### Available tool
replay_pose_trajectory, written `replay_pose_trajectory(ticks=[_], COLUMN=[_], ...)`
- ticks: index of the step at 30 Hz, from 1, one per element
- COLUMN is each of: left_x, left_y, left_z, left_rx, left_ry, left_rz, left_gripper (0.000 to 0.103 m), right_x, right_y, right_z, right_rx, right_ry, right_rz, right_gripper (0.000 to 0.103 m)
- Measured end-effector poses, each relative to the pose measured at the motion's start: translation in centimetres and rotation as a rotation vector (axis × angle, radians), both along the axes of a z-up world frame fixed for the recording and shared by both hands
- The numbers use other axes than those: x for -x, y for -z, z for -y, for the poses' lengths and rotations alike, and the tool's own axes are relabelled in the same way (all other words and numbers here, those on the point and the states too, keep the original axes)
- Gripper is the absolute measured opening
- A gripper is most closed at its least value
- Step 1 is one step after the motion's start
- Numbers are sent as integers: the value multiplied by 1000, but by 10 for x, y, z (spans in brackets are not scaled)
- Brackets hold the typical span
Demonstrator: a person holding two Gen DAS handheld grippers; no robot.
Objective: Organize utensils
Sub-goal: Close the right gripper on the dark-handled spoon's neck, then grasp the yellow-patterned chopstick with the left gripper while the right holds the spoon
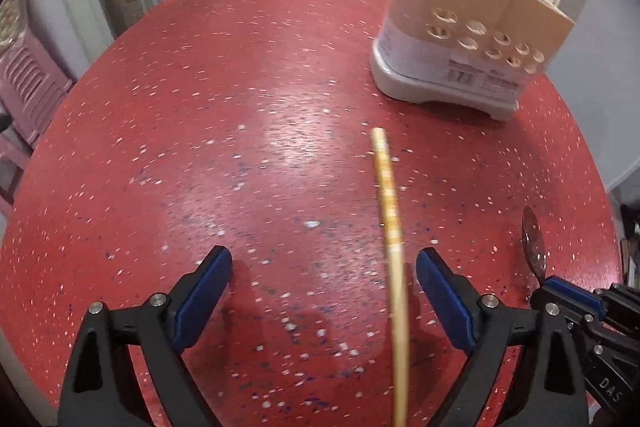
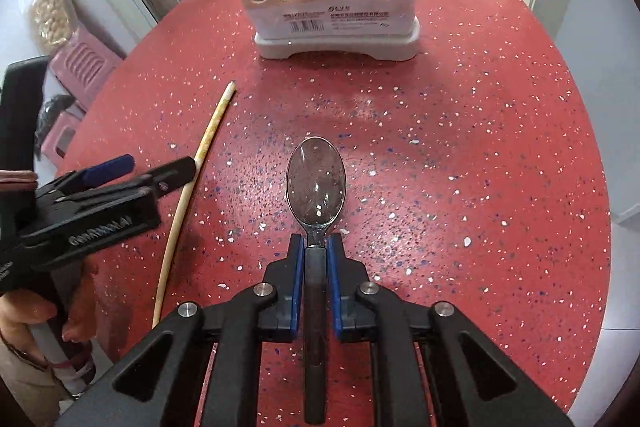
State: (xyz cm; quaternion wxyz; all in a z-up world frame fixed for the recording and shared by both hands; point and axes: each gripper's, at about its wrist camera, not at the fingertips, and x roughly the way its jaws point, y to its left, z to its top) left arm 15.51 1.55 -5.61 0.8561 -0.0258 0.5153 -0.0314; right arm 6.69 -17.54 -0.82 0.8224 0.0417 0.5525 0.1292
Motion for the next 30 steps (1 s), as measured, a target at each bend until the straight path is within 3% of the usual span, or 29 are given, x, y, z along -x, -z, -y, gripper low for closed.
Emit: replay_pose_trajectory(ticks=[5,13,18,19,20,21,25,30], left_x=[-5,-15,-18,-18,-19,-20,-18,-5], left_y=[5,2,-4,-5,-6,-7,-5,-2], left_z=[27,34,44,46,47,48,37,24], left_rx=[-71,-53,-57,-56,-56,-58,35,94], left_ry=[68,99,141,148,152,154,123,99], left_rz=[-26,-59,-64,-63,-59,-60,-60,-44], left_gripper=[103,102,78,67,46,36,34,34], right_x=[-3,7,7,7,8,7,10,12], right_y=[-3,-18,-24,-24,-25,-26,-29,-35], right_z=[14,37,42,42,44,43,45,52], right_rx=[-25,-60,-82,-86,-90,-94,-105,-128], right_ry=[7,18,22,22,22,22,21,27], right_rz=[13,30,36,38,41,43,59,72], right_gripper=[13,13,13,13,13,13,13,13])
